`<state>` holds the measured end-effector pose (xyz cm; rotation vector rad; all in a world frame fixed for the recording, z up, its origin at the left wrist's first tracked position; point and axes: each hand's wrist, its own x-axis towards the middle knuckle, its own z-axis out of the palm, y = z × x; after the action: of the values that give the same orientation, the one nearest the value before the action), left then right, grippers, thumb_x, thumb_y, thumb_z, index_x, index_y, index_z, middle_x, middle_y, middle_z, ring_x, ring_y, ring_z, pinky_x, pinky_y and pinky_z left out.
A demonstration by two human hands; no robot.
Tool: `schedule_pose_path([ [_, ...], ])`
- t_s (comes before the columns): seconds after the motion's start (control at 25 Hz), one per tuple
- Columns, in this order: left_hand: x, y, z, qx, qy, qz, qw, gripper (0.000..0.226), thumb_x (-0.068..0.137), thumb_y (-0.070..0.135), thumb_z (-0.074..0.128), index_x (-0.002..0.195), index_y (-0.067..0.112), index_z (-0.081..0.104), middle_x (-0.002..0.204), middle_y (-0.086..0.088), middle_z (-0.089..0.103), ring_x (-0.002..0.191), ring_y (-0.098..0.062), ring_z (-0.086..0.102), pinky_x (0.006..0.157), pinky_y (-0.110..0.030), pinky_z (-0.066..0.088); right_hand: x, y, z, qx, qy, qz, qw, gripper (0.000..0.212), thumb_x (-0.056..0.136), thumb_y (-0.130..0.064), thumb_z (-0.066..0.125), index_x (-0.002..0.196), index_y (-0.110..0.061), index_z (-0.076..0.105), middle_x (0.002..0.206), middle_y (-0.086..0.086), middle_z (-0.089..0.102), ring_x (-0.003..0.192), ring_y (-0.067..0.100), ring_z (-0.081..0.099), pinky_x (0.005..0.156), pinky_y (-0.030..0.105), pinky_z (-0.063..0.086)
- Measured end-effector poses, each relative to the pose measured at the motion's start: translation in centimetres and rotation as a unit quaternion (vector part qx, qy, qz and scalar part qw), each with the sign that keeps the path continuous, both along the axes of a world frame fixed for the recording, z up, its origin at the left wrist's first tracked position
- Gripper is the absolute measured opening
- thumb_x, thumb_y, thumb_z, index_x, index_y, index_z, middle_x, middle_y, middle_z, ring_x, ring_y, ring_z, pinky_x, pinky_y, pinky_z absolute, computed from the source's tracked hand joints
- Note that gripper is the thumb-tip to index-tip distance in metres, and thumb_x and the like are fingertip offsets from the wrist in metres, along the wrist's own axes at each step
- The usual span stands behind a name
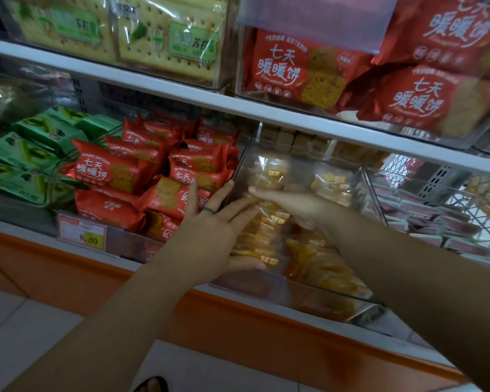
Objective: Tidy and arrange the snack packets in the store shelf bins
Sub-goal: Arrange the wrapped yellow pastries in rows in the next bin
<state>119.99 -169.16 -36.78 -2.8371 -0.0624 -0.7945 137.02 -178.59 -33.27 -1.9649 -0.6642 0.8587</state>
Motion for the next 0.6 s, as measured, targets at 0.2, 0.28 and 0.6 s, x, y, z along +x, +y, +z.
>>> schedule_pose_path([
  [0.2,-0.1,-0.1,0.2,-0.014,0.004,0.004,1.0,0.088,0.076,0.078,0.024,0.127,0.016,0.058,0.132,-0.003,0.058,0.13,-0.034,0.043,0.098,-0.075,0.017,-0.1,0.0,0.0,-0.007,-0.041,-0.02,0.999,0.107,0.077,-0.056,0.062,0.148,-0.021,-0.011,0.154,0.001,0.023,0.135,0.022,0.034,0.102,0.033,0.032],
  [0.28,0.0,0.0,0.1,-0.011,0.014,0.011,1.0,0.09,0.078,0.08,0.016,0.127,0.017,0.057,0.132,-0.002,0.058,0.131,-0.034,0.042,0.098,-0.075,0.017,-0.5,0.2,0.2,-0.009,-0.043,-0.021,0.999,0.108,0.077,-0.061,0.058,0.147,-0.023,-0.014,0.154,0.001,0.023,0.134,0.023,0.036,0.105,0.035,0.031],
  [0.6,-0.2,-0.1,0.2,-0.03,0.036,0.012,0.999,0.092,0.078,0.08,0.011,0.134,0.019,0.05,0.137,-0.002,0.053,0.135,-0.034,0.036,0.1,-0.075,0.013,-1.8,-2.2,1.4,-0.016,-0.038,-0.036,0.999,0.097,0.065,-0.06,0.071,0.142,-0.015,0.034,0.147,0.001,0.038,0.118,0.022,0.049,0.091,0.033,0.043],
])
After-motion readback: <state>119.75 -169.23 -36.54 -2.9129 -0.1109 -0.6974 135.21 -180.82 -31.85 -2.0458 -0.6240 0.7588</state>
